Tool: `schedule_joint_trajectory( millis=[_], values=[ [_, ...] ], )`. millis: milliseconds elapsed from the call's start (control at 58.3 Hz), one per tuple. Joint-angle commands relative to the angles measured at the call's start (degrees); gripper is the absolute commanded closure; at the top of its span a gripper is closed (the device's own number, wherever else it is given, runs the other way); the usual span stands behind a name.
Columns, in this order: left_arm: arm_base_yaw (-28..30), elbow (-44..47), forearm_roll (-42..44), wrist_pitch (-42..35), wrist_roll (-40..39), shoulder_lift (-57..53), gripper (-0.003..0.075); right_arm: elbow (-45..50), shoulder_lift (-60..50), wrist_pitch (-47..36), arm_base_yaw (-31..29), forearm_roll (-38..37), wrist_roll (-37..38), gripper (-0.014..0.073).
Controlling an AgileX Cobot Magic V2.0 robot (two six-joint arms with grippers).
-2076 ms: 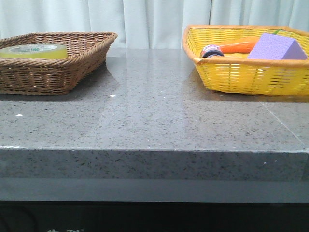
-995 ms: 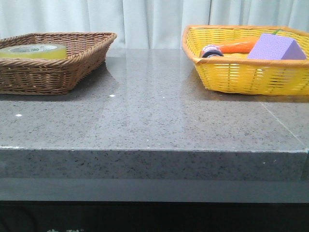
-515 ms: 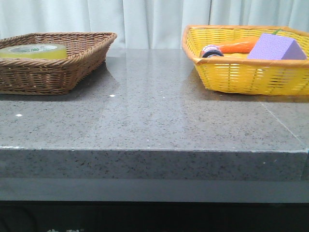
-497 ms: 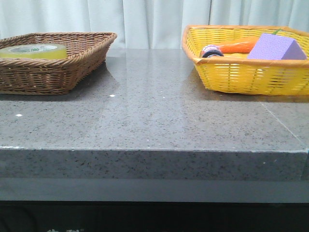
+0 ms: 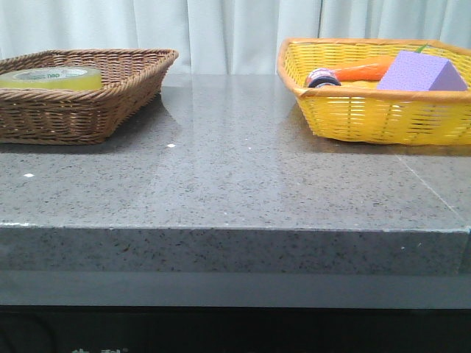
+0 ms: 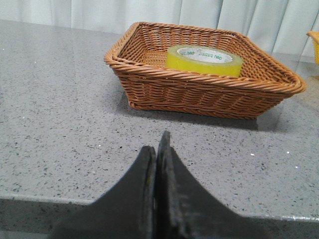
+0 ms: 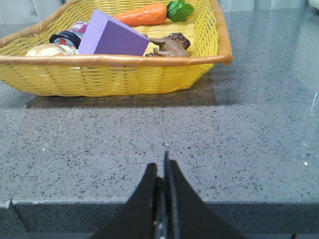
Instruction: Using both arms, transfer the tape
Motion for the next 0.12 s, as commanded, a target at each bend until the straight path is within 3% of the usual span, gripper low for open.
schedule_joint_trajectory(
  millis=[0, 103],
  values=[
    [0.15, 2.21, -0.23, -5.11, -0.35, -0.94, 0.074, -1.49, -1.54, -4.19, -0.25, -0.03, -0.51, 0.0715],
    [0.15, 2.21, -0.23, -5.11, -0.35, -0.94, 0.074, -1.49, -1.54, -4.19, -0.25, -0.03, -0.51, 0.0715]
  ],
)
